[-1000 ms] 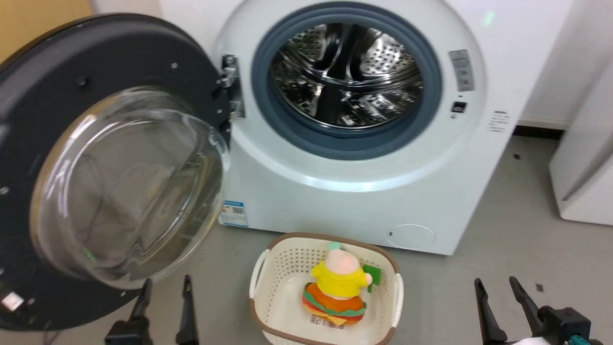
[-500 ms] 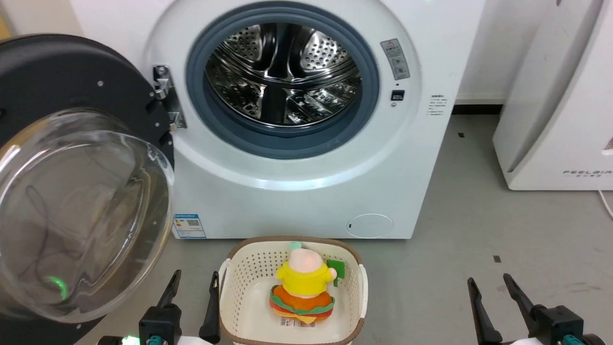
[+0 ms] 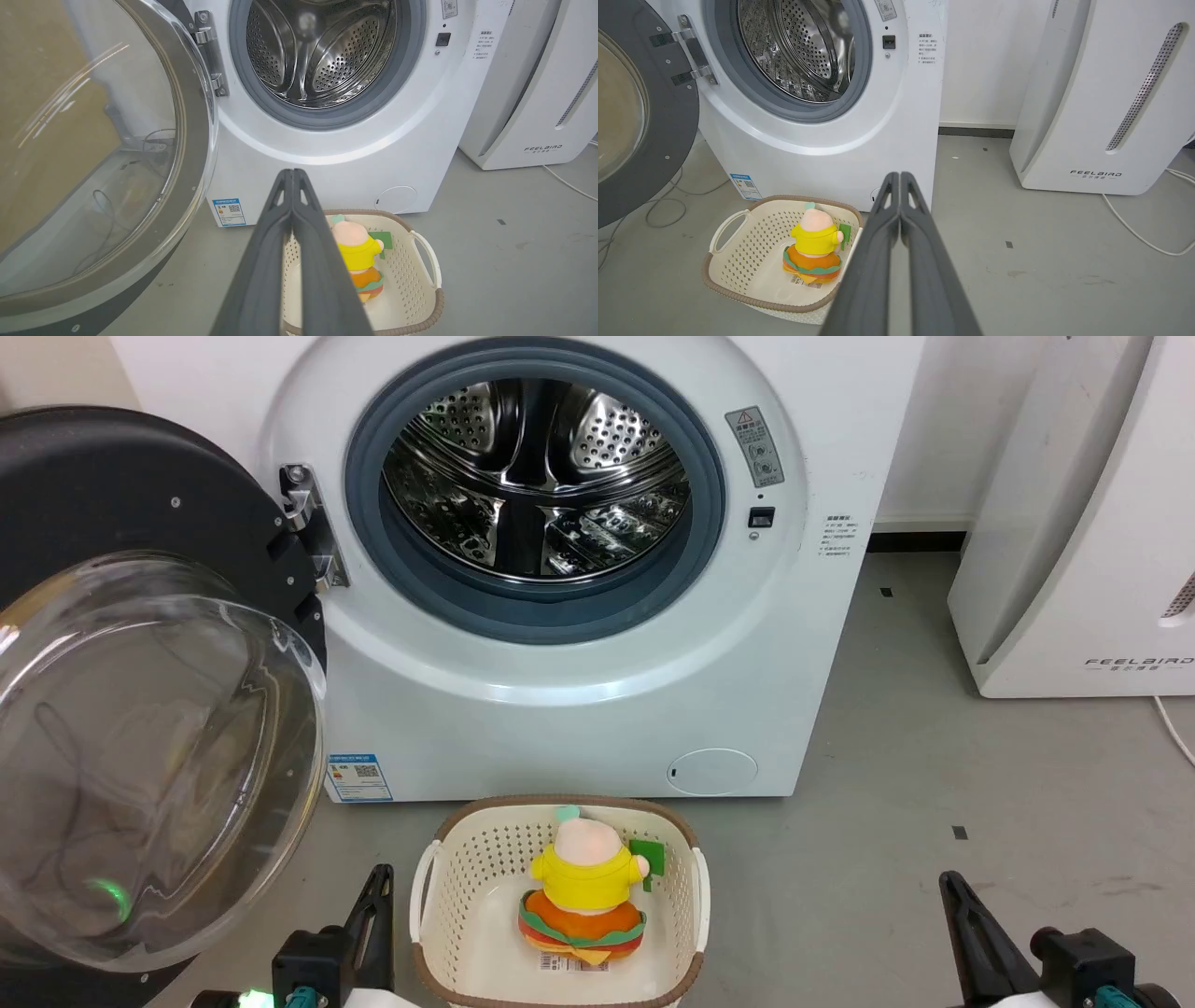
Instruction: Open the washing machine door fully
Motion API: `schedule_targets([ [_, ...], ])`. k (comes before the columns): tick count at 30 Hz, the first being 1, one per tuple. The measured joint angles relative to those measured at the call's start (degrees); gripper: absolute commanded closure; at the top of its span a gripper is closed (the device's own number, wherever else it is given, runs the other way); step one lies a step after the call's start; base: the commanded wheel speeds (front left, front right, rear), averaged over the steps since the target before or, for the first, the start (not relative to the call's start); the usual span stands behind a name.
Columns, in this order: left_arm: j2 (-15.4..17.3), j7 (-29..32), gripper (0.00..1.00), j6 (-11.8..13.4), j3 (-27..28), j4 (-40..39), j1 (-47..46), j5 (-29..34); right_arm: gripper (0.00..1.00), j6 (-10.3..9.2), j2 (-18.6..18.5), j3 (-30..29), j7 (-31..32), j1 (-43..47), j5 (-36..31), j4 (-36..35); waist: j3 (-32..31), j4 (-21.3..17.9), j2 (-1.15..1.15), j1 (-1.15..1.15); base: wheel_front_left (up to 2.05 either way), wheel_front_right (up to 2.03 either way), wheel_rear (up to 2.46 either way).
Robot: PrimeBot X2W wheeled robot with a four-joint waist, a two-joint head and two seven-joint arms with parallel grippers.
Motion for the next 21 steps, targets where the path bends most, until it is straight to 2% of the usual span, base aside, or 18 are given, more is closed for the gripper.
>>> schedule_targets([
  [21,-1.91,2.53,1.00,-2.05,2.76,-2.04,0.00,2.48,1.00,0.00,0.00,0.44,1.92,-0.17,-0.16,-1.83,0.37,0.22,0.00,0.00,0.00,0.00,0.00],
])
